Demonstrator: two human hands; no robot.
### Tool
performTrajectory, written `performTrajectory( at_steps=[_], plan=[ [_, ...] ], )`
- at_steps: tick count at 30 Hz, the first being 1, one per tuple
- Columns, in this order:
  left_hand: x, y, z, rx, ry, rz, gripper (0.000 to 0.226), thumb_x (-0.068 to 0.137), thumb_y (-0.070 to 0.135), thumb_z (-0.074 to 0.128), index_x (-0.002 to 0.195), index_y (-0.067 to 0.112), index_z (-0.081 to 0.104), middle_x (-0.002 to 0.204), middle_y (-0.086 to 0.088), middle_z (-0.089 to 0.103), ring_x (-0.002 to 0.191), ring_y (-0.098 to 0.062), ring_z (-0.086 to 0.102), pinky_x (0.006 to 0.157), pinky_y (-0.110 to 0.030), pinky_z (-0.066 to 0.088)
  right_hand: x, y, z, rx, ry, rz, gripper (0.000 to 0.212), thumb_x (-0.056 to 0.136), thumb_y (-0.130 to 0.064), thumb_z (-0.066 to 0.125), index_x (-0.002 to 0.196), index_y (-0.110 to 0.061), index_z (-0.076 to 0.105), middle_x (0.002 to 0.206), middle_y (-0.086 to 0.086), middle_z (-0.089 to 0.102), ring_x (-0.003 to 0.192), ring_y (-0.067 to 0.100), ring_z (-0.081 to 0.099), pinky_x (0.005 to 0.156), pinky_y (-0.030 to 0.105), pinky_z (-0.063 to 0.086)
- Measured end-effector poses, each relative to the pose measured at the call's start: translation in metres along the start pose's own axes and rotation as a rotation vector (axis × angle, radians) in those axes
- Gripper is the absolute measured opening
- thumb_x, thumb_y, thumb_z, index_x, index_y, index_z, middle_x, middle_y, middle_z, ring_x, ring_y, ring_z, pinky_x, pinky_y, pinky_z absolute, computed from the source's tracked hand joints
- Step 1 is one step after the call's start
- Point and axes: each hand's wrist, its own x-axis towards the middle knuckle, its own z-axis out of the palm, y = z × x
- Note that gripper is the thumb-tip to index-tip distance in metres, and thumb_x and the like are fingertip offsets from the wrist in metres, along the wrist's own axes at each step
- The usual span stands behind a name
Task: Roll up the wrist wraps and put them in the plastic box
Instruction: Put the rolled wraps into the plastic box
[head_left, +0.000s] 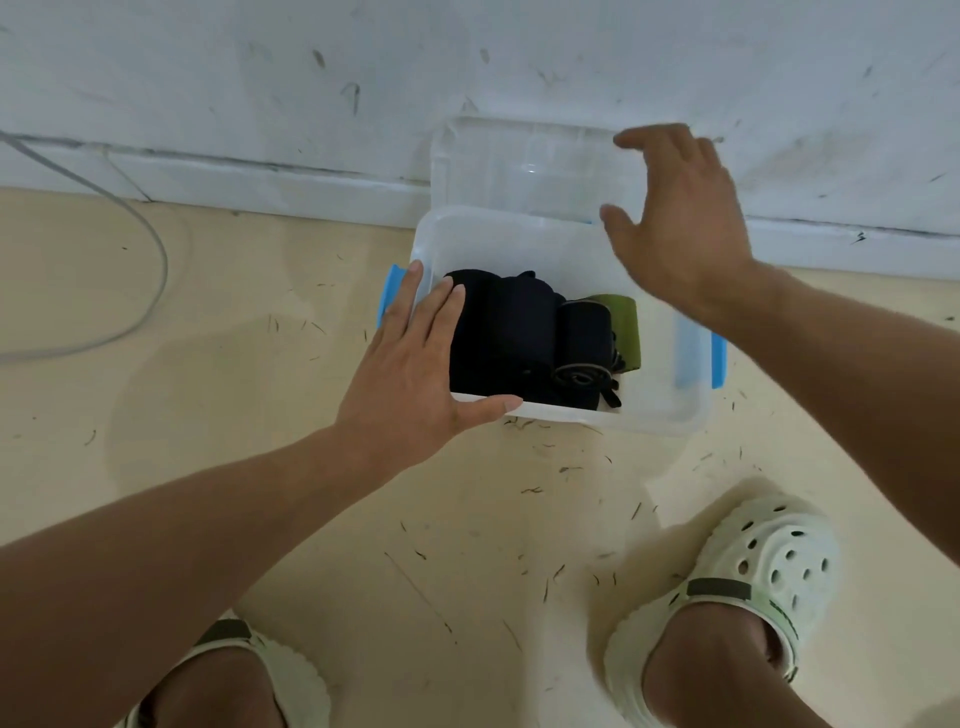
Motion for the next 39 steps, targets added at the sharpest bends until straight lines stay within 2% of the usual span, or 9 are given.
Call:
performTrajectory(
  at_steps=[10, 13, 17, 23, 26, 30, 32, 36, 39],
  plan=[
    [0.000, -0.001, 0.003, -0.022, 0.007, -0.015, 0.126, 0.078, 0.098, 0.018, 0.164, 0.006, 0.016, 0.174, -0.006, 0.015, 0.161, -0.020, -0.012, 0.127, -0.052, 0.026, 0.051, 0.009, 0.003, -0.206, -0.058, 0.025, 0.051, 0.097, -0.026, 0.063, 0.145, -0.010, 0.052, 0.142, 0.018, 0.049, 0.132, 0.041, 0.042, 0.110, 0.048, 0.034],
    [-0.001, -0.002, 0.004, -0.022, 0.018, -0.013, 0.126, 0.079, 0.097, 0.021, 0.165, 0.007, 0.011, 0.175, -0.007, 0.010, 0.161, -0.022, -0.011, 0.130, -0.052, 0.019, 0.050, 0.009, 0.003, -0.179, -0.091, 0.002, 0.042, 0.101, -0.034, 0.061, 0.136, -0.012, 0.060, 0.133, 0.017, 0.057, 0.127, 0.039, 0.048, 0.110, 0.046, 0.033],
    [-0.007, -0.002, 0.009, -0.066, 0.115, -0.006, 0.121, 0.085, 0.088, 0.040, 0.165, 0.006, 0.000, 0.175, -0.011, -0.002, 0.162, -0.026, -0.009, 0.131, -0.043, -0.005, 0.025, 0.007, -0.002, -0.011, 0.078, -0.026, 0.024, 0.101, -0.030, 0.060, 0.118, -0.015, 0.065, 0.118, 0.009, 0.062, 0.114, 0.031, 0.055, 0.104, 0.039, 0.034],
    [-0.023, -0.013, 0.008, -0.400, 0.156, -0.062, 0.116, 0.088, 0.081, 0.046, 0.166, 0.011, -0.005, 0.175, -0.002, -0.004, 0.161, -0.010, -0.010, 0.131, -0.034, 0.004, -0.046, 0.010, -0.008, 0.009, 0.181, -0.125, 0.014, 0.092, -0.021, 0.067, 0.105, -0.017, 0.069, 0.095, 0.002, 0.056, 0.094, 0.028, 0.053, 0.086, 0.030, 0.028],
    [-0.028, -0.017, 0.002, -0.603, 0.222, -0.184, 0.111, 0.088, 0.087, 0.034, 0.166, 0.012, 0.010, 0.174, -0.002, 0.015, 0.160, -0.011, 0.012, 0.125, -0.015, 0.013, -0.077, 0.009, 0.005, 0.019, 0.169, -0.184, 0.023, 0.082, -0.012, 0.075, 0.105, -0.013, 0.070, 0.095, 0.007, 0.061, 0.091, 0.031, 0.055, 0.085, 0.031, 0.030],
    [-0.017, -0.017, -0.014, -0.768, 0.243, -0.391, 0.095, 0.083, 0.081, 0.038, 0.160, 0.025, 0.035, 0.160, 0.013, 0.041, 0.140, 0.002, 0.038, 0.096, 0.010, 0.024, -0.105, 0.009, 0.020, -0.019, 0.106, -0.302, 0.031, 0.079, -0.019, 0.085, 0.105, -0.011, 0.071, 0.096, 0.008, 0.063, 0.091, 0.032, 0.057, 0.092, 0.037, 0.037],
    [-0.006, -0.019, -0.017, -0.799, 0.240, -0.466, 0.077, 0.090, 0.074, 0.046, 0.153, 0.031, 0.047, 0.152, 0.016, 0.050, 0.134, -0.002, 0.048, 0.096, 0.003, 0.033, -0.114, 0.010, 0.023, -0.029, 0.119, -0.395, 0.028, 0.081, -0.020, 0.084, 0.104, -0.010, 0.072, 0.094, 0.009, 0.064, 0.089, 0.033, 0.059, 0.092, 0.041, 0.041],
    [0.007, -0.023, -0.018, -0.951, 0.199, -0.542, 0.052, 0.093, 0.053, 0.069, 0.143, 0.040, 0.058, 0.145, 0.015, 0.059, 0.131, -0.009, 0.057, 0.114, -0.039, 0.047, -0.129, 0.016, 0.024, -0.012, 0.076, -0.439, 0.030, 0.080, -0.017, 0.086, 0.105, -0.010, 0.072, 0.098, 0.010, 0.064, 0.090, 0.030, 0.059, 0.084, 0.038, 0.045],
    [0.007, -0.018, -0.019, -0.960, 0.192, -0.546, 0.050, 0.098, 0.042, 0.068, 0.146, 0.034, 0.056, 0.145, 0.011, 0.058, 0.127, -0.009, 0.060, 0.105, -0.030, 0.053, -0.132, 0.019, 0.019, 0.013, 0.034, -0.448, 0.032, 0.081, -0.029, 0.085, 0.106, -0.013, 0.074, 0.098, 0.008, 0.065, 0.091, 0.025, 0.057, 0.081, 0.034, 0.046]
  ],
)
